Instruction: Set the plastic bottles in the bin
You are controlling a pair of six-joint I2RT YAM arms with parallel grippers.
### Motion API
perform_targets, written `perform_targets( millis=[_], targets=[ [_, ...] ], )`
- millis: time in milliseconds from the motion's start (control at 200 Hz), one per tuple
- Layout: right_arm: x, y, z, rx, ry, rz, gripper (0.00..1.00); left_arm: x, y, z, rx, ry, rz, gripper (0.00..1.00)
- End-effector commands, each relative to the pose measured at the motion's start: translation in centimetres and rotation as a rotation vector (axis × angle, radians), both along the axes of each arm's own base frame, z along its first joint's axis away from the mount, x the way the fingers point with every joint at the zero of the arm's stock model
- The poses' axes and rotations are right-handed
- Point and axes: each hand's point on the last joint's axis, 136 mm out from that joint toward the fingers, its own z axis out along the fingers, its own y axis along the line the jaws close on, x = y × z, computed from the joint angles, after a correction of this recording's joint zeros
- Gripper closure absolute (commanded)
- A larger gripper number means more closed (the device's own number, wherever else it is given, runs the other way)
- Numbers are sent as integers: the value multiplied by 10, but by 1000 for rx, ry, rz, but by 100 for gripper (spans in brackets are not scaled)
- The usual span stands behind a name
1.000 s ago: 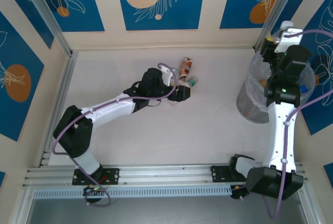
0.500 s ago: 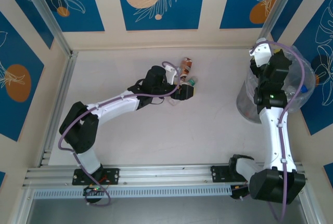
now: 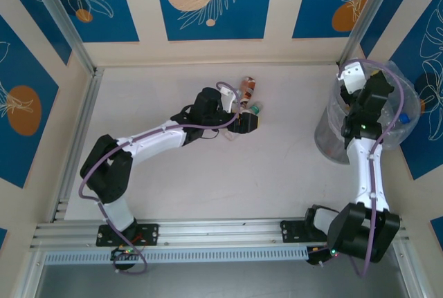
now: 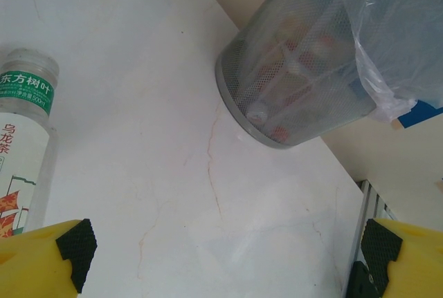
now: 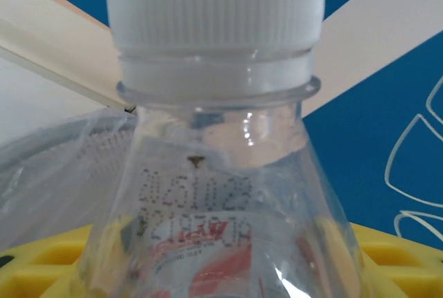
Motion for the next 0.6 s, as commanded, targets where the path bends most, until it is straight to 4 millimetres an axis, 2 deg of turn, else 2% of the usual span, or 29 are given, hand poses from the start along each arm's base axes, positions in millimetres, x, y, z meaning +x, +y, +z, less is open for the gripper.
perform_targets(
  millis=[0, 125, 230, 370, 590],
  targets=[
    [10, -10, 12, -46, -20, 37, 36, 0, -7, 4, -11, -2, -22, 1],
    [15, -22, 6, -58, 6, 49, 35, 2, -9, 4, -23, 16, -18, 1],
    [16, -12, 6, -34, 10, 118, 34, 3, -11, 4, -24, 25, -16, 1],
    [17, 7, 5, 30, 41, 211, 26, 4, -12, 5, -27, 26, -12, 1],
    [7, 21, 14, 176, 2, 230, 18, 4, -10, 4, -22, 26, -7, 0]
  ],
)
